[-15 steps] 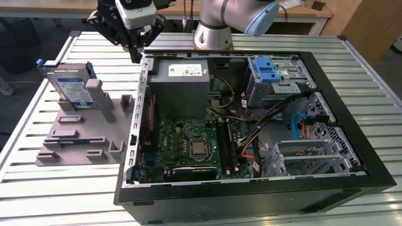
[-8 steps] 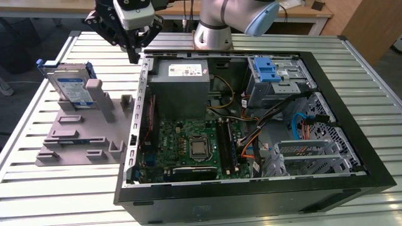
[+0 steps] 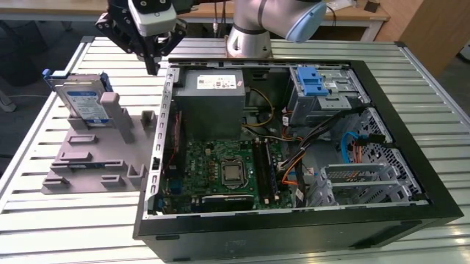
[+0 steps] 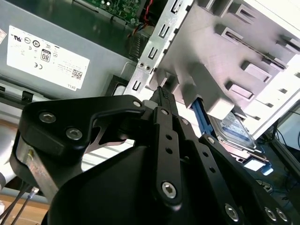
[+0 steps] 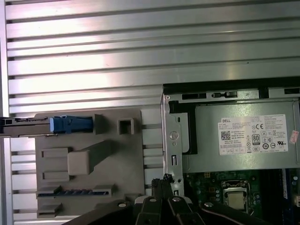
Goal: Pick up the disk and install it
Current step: 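Reach for the disk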
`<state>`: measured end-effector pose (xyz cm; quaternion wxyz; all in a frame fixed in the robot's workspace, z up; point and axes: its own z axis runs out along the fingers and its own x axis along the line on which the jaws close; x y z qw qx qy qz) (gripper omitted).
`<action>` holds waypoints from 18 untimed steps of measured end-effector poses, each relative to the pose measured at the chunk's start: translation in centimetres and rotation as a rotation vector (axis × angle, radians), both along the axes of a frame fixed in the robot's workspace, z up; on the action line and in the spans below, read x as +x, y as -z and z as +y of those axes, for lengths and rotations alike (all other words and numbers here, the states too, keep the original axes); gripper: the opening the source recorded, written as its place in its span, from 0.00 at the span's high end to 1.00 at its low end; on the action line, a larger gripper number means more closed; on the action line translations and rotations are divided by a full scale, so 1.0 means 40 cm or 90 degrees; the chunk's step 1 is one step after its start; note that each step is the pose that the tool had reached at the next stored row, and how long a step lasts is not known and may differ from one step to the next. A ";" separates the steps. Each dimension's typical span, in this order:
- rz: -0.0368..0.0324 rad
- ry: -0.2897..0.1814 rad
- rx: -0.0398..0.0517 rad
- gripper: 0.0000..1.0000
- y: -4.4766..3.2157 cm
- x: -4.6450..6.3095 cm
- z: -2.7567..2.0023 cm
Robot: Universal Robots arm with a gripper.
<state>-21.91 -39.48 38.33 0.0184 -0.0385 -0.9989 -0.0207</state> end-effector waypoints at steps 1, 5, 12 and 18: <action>0.0010 0.000 0.0000 0.89 0.000 -0.002 0.000; 0.0020 0.000 0.0000 0.89 0.002 -0.016 0.002; 0.0020 0.000 0.0000 0.89 0.002 -0.052 0.013; 0.0019 0.000 0.0000 0.89 0.003 -0.077 0.021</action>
